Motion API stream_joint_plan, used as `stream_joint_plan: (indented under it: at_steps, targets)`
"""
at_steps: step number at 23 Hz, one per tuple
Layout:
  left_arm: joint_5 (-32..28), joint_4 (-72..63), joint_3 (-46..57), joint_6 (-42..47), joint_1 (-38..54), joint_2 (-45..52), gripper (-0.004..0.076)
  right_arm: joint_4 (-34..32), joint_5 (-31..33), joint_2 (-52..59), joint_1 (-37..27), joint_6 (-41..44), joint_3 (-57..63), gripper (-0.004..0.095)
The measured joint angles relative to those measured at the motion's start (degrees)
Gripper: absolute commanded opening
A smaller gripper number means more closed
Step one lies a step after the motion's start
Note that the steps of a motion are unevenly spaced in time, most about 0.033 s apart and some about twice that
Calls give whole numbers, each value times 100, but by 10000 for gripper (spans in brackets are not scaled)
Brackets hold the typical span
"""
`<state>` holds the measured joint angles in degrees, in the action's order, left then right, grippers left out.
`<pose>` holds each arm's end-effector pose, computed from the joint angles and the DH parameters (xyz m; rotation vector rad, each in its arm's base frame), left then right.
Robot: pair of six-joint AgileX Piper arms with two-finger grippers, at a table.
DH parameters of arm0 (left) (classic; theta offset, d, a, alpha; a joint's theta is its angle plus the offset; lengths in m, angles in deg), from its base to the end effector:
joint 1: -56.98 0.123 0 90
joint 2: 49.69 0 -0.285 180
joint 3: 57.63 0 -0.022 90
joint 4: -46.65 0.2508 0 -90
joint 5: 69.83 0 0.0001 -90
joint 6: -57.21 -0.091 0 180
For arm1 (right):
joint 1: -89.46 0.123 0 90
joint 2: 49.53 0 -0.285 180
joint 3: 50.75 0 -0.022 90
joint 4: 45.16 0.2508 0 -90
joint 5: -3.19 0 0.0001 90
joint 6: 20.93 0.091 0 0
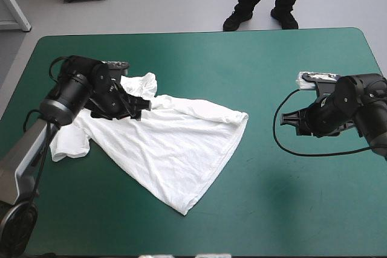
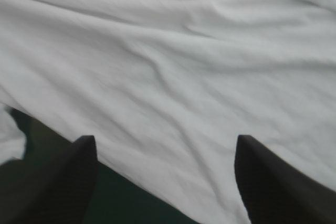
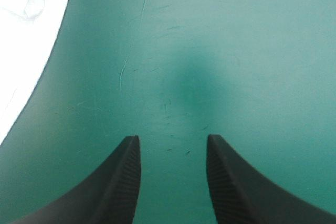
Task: Fold the cloth
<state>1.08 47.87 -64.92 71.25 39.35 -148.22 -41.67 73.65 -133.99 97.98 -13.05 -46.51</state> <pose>0.3068 -0.0956 0.3348 0.0942 2.8331 -0.0925 0.2514 0.0429 0.3494 -0.0019 2.7861 0.1574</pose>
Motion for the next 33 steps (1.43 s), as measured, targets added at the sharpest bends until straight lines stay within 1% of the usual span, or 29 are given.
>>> stream_joint_plan:
  at_steps: [2,7,10,13,17,19,21,25,30,33]
  targets:
    - [-84,23,328,368,-550,151,510,0,0,63,0,0,0,387]
    - [-213,53,733,1131,-1522,186,510,0,0,156,0,-15,0,387]
    - [-213,58,961,1445,-1924,188,510,5,0,156,0,-15,0,387]
    - [-226,60,1365,2010,-2647,188,510,144,-50,156,0,-15,0,387]
    - [-262,-16,1623,2379,-3490,193,510,239,-97,156,0,-20,0,386]
    - [-298,-19,1629,2492,-3726,199,510,270,-110,156,0,-20,0,386]
    - [-376,-26,1685,2552,-3792,199,510,276,-110,156,0,-20,0,387]
    - [-647,-179,2126,2595,-3791,208,510,278,-110,156,0,-20,0,386]
    - [-1256,-512,2553,2463,-3791,208,510,283,-178,167,0,-25,0,362]
    - [-1471,-600,2634,2320,-3791,108,510,283,-209,167,0,-31,0,360]
